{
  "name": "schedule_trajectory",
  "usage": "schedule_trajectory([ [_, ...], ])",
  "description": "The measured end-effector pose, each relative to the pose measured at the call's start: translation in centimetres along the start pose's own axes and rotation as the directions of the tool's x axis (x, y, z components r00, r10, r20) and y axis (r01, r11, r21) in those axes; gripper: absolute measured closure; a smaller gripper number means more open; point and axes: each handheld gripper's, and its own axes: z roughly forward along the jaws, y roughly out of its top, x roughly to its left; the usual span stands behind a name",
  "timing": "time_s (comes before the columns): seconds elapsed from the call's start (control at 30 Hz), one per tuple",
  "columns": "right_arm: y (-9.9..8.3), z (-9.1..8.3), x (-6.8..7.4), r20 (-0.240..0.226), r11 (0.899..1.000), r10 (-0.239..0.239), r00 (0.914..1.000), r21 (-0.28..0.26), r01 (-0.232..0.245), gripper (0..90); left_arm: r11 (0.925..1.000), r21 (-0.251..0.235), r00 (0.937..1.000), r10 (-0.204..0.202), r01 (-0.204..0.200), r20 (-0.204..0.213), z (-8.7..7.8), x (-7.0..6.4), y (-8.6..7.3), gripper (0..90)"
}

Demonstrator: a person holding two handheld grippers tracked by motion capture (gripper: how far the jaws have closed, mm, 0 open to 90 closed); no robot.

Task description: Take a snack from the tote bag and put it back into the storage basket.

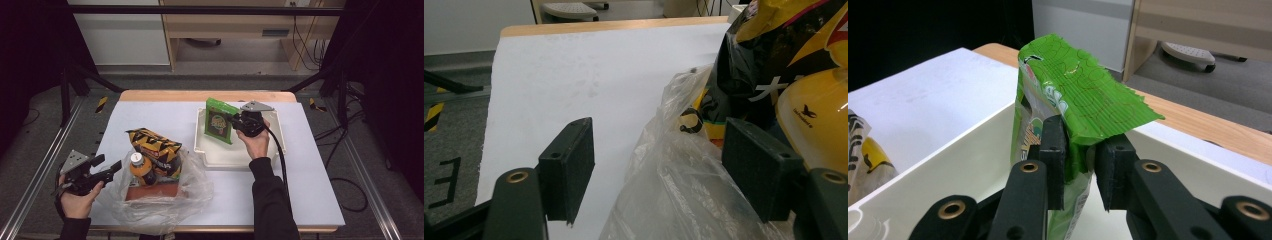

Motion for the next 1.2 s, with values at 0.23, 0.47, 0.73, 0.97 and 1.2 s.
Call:
schedule_trajectory([
  [0.23,-0.4,1.0,0.0,-0.005,1.0,-0.006,1.0,0.018,0.006,76.2,1.0,0.002,1.0,0.001,-0.001,0.0,0.1,0.0,0.0,28.8],
  [0.47,-0.7,2.0,-0.3,-0.02,1.0,0.016,0.9997,0.006,-0.016,75.5,1.0,-0.001,1.0,-0.004,0.004,-0.003,-0.1,0.1,0.0,28.8],
  [0.73,-1.0,2.6,-0.6,0.014,0.999,0.039,0.9991,-0.007,-0.039,72.6,1.0,0.006,1.0,-0.002,0.002,-0.001,0.1,0.1,-0.1,28.8],
  [0.97,-1.5,3.4,-0.9,0.08,0.998,0.059,0.9951,-0.009,-0.059,67.1,1.0,0.005,1.0,-0.006,0.006,-0.003,0.1,0.2,-0.1,28.8],
  [1.2,-2.0,4.3,-1.0,0.153,0.999,0.051,0.987,0.005,-0.052,53.8,1.0,0.006,1.0,-0.003,0.003,-0.002,0.1,0.1,-0.1,28.8],
])
